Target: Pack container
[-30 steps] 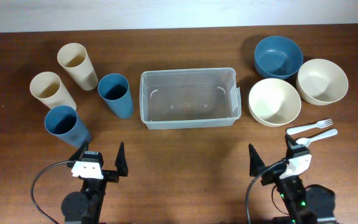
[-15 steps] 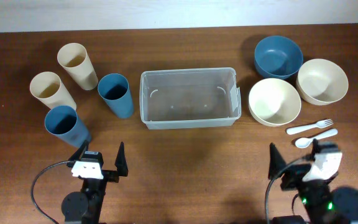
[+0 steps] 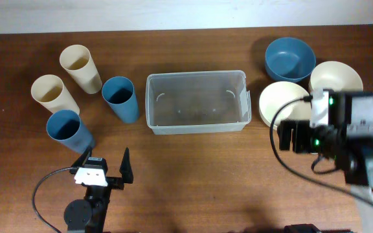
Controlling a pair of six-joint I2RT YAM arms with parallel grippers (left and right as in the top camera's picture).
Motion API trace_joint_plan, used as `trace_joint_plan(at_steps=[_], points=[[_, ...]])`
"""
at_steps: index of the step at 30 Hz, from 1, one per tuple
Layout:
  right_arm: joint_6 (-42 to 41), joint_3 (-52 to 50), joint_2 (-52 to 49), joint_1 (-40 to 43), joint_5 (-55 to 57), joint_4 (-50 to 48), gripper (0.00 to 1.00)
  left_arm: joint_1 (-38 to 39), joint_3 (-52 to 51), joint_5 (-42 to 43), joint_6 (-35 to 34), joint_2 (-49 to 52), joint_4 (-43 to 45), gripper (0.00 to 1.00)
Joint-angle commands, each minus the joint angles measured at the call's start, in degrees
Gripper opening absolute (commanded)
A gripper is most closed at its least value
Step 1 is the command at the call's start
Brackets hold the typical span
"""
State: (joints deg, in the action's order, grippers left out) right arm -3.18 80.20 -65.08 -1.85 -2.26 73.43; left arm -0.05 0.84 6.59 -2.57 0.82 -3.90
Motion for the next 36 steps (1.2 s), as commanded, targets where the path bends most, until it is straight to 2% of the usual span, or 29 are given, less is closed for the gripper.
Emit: trace_joint_plan(at_steps=[1, 13, 20, 26, 36], points=[[0.00, 4.31, -4.15, 0.37, -0.92, 1.25, 0.99, 0.17, -0.33, -0.42, 1.09, -0.04, -0.07, 1.00], [-0.79, 4.37, -9.18, 2.64, -4.63, -0.59, 0.98, 0.17, -0.33, -0.42, 1.09, -0.04, -0.09, 1.00], [-8.50, 4.39, -8.61, 15.91, -5.70, -0.33, 0.99, 0.17, -0.33, -0.42, 1.09, -0.04, -0.07, 1.00], [-5.64, 4.39, -5.55, 29.38, -16.06, 1.81, 0.99, 0.17, -0.33, -0.44, 1.09, -0.04, -0.07, 1.00], [-5.20, 4.24, -1.66, 44.61, -12.70, 5.09, 0.99, 0.17, -0.33, -0.42, 1.09, -0.04, -0.07, 1.00]])
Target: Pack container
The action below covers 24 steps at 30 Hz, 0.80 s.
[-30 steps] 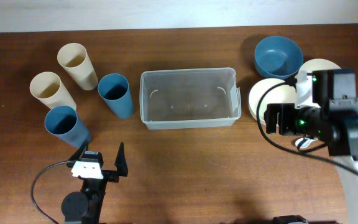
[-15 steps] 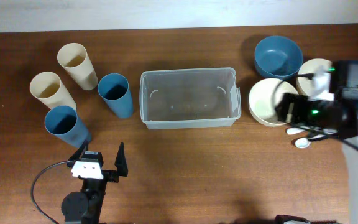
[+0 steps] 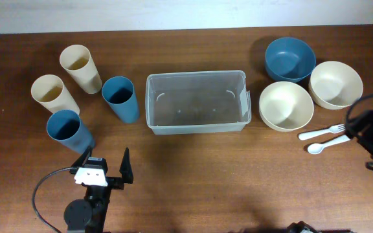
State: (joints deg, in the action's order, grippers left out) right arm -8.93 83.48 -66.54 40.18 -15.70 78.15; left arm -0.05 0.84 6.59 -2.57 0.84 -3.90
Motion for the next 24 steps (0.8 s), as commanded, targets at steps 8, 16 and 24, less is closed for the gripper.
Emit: trace_joint_plan(at_steps=[8, 16, 24], points=[[0.55, 0.94, -3.37, 3.72, 0.72, 1.09, 0.99, 0.17, -0.33, -0.42, 1.09, -0.07, -0.07, 1.00], [-5.09, 0.94, -4.35, 3.78, 5.46, 0.96, 0.98, 0.17, -0.33, -0.42, 1.09, -0.07, -0.07, 1.00], [-15.87, 0.24, -4.35, 3.82, 15.41, 0.70, 0.99, 0.17, -0.33, -0.42, 1.09, -0.07, -0.09, 1.00]])
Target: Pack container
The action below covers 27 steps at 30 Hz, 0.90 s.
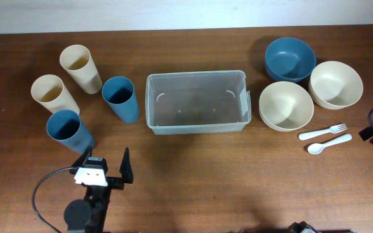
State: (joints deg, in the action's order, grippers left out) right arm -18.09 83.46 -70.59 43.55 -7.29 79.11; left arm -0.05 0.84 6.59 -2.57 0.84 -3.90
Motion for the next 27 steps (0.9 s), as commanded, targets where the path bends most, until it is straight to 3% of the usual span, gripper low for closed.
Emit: trace_joint_plan(at_steps=[1, 21, 27], points=[[-8.02, -0.09, -0.31, 0.46, 8.00, -0.46, 0.99, 0.17, -0.33, -0.44, 1.09, -0.07, -0.07, 1.00], [-9.42, -8.59, -2.25, 0.35, 7.98, -7.39, 0.99, 0.17, -0.31, -0.04, 0.90, -0.07, 0.85, 1.00], [-9.42, -8.59, -3.87, 0.35, 7.98, -7.37, 0.99, 0.17, -0.26, 16.13, 0.90, -0.07, 6.78, 1.00]])
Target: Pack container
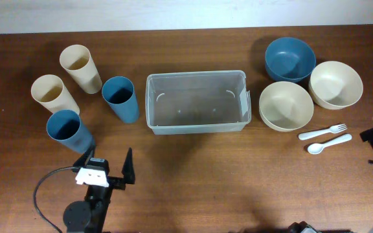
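Note:
A clear plastic container (196,101) stands empty at the table's middle. To its left stand two cream cups (79,66) (54,92) and two blue cups (120,98) (68,129). To its right sit a blue bowl (290,58) and two cream bowls (286,105) (336,83). Below the bowls lie a white fork (321,133) and a white spoon (329,144). My left gripper (107,158) is open near the front edge, below the cups, holding nothing. Only a dark part of my right arm shows at the right edge, and its fingers cannot be made out.
A black cable (44,194) loops beside the left arm's base at the front left. The pale back wall runs along the table's far edge. The cups stand close together, and so do the bowls.
My right arm has drawn a little further toward the right edge, so less of it shows. The left gripper has barely shifted. Nothing on the table has moved.
At first my right arm reached over the table below the cream bowls, covering the spot where the cutlery lies. Then it stood at the right edge, and the fork and spoon showed on the table. It has kept receding. The left gripper stayed open in place.

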Controlling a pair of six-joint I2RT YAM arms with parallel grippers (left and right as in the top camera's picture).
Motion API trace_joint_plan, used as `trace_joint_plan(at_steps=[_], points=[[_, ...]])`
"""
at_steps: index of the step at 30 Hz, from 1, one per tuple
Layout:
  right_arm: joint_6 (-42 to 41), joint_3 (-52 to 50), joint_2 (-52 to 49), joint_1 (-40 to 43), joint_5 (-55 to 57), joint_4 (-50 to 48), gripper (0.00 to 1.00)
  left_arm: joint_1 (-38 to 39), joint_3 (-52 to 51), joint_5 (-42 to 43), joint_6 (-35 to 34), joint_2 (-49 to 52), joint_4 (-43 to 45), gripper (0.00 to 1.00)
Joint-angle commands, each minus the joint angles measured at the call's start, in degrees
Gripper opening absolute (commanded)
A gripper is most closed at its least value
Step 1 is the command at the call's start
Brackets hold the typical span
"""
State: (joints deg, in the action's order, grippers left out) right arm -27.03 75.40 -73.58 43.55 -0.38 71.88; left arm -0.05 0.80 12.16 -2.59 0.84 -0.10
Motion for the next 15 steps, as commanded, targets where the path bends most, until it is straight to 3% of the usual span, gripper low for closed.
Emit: trace_joint_plan(at_steps=[1, 8, 15], points=[[-0.48, -0.52, -1.20, 0.35, 1.07, -0.15, 0.99, 0.17, -0.04, 12.28, 0.92, -0.07, 4.15, 1.00], [-0.50, -0.52, -2.89, 0.35, 1.07, -0.17, 0.99, 0.15, 9.40, 14.62, 3.50, 2.73, 0.72, 1.00], [-0.48, -0.52, -2.99, 0.35, 1.07, -2.32, 0.99, 0.17, 25.79, 14.67, 7.48, 19.10, -5.95, 1.00]])
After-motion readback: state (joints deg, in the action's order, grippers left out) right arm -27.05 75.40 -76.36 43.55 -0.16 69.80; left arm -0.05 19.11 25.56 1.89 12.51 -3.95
